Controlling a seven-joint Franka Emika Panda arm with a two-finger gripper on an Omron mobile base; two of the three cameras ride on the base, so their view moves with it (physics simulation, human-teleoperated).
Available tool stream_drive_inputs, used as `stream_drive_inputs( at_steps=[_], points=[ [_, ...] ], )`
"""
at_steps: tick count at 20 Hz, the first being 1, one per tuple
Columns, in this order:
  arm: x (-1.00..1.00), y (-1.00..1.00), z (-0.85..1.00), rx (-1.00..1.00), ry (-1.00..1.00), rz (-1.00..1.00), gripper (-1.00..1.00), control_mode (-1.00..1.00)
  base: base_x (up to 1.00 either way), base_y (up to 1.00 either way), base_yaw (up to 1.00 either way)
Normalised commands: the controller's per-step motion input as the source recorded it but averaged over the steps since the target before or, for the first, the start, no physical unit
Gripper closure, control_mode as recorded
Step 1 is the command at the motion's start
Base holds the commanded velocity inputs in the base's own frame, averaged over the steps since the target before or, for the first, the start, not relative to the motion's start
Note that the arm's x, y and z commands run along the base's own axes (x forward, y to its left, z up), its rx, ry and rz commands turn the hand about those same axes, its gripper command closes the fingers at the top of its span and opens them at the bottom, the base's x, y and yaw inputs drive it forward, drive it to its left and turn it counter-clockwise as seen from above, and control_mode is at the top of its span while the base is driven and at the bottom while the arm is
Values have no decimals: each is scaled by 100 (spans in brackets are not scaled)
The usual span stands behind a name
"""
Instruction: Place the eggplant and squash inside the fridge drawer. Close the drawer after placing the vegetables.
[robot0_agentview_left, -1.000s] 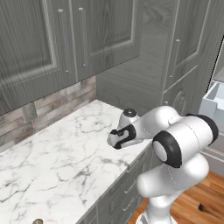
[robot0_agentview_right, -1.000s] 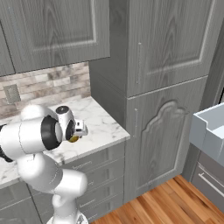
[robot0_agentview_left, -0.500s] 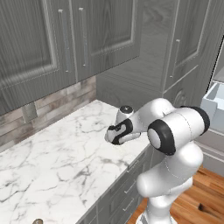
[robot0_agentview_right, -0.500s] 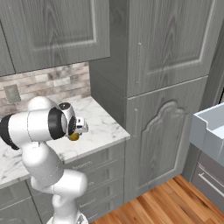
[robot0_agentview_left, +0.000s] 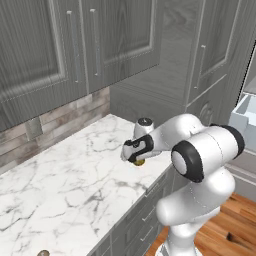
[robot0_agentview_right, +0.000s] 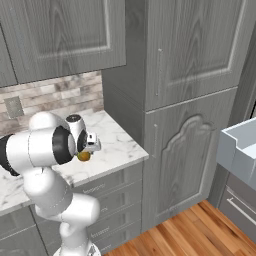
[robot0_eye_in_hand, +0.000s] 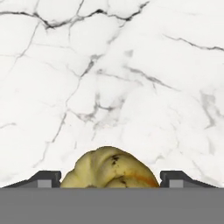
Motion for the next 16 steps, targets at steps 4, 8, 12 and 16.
stream_drive_inputs(
  at_steps=[4, 8, 12, 16],
  points=[
    [-34, -3, 40, 1, -12, -3, 100, -100, 0, 0, 0],
    [-30, 0, 90, 0, -20, -1, 100, -100, 0, 0, 0],
    [-45, 0, 98, 0, -20, -1, 100, -100, 0, 0, 0],
    [-74, -9, 80, 0, -18, 0, 100, -100, 0, 0, 0]
  ],
)
